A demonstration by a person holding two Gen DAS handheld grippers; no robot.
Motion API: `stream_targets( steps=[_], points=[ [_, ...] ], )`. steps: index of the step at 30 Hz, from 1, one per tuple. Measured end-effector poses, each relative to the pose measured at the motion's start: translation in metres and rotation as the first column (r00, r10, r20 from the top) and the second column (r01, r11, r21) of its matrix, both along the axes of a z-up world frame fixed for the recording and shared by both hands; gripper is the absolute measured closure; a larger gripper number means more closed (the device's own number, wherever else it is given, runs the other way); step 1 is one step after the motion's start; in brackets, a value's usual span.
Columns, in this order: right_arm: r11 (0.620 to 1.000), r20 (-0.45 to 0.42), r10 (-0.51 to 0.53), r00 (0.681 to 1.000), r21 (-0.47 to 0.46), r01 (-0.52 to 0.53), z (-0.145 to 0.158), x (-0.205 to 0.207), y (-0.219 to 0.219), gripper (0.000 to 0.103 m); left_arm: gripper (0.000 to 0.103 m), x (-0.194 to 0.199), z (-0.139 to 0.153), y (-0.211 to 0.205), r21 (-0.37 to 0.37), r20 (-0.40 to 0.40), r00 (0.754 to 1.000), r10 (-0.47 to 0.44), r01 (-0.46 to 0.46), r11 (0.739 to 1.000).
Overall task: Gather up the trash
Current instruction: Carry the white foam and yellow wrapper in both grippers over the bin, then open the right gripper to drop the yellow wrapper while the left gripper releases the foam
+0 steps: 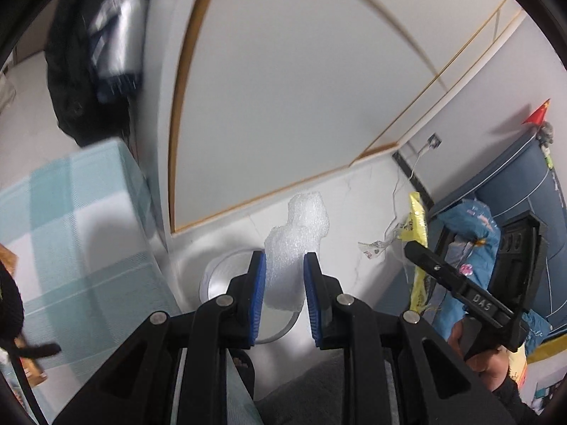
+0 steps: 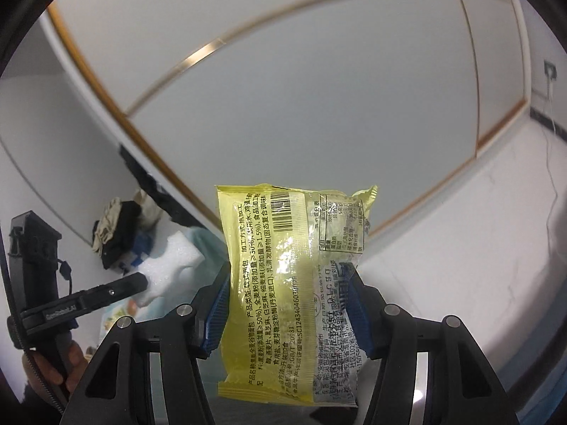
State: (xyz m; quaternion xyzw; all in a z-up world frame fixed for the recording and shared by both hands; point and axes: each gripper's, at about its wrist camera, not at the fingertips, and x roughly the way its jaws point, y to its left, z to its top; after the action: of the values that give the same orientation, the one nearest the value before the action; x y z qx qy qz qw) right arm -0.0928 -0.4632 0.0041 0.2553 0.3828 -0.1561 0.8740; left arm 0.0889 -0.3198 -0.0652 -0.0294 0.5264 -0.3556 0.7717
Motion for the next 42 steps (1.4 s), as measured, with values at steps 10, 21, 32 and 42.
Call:
stream_targets(
  steps=[10,21,32,42],
  points=[
    [0.953,-0.15,0.027,0.988,0.301,0.02,-0.126,0.027,-0.027,0.045,0.086,0.006,-0.059,-0.019,0.119,-0.151,0.988,0.007,0.011,0.993],
    [0.887,-0.232,0.104,0.967,0.461,0.015,-0.195,0.047,-0.037,0.04,0.086,0.019,-0.078,-0.041,0.174,-0.209,0.978,0.004,0.033,0.984],
    [0.853,-0.206,0.164,0.965,0.521,-0.033,-0.215,0.051,-0.038,0.016,0.086,0.024,-0.089,-0.05,0.186,-0.222,0.975,0.013,0.03,0.982],
    [0.894,-0.198,0.037,0.979,0.445,0.056,-0.197,0.03,-0.057,0.015,0.086,0.02,-0.108,-0.066,0.243,-0.27,0.963,-0.015,0.084,0.966]
  ],
)
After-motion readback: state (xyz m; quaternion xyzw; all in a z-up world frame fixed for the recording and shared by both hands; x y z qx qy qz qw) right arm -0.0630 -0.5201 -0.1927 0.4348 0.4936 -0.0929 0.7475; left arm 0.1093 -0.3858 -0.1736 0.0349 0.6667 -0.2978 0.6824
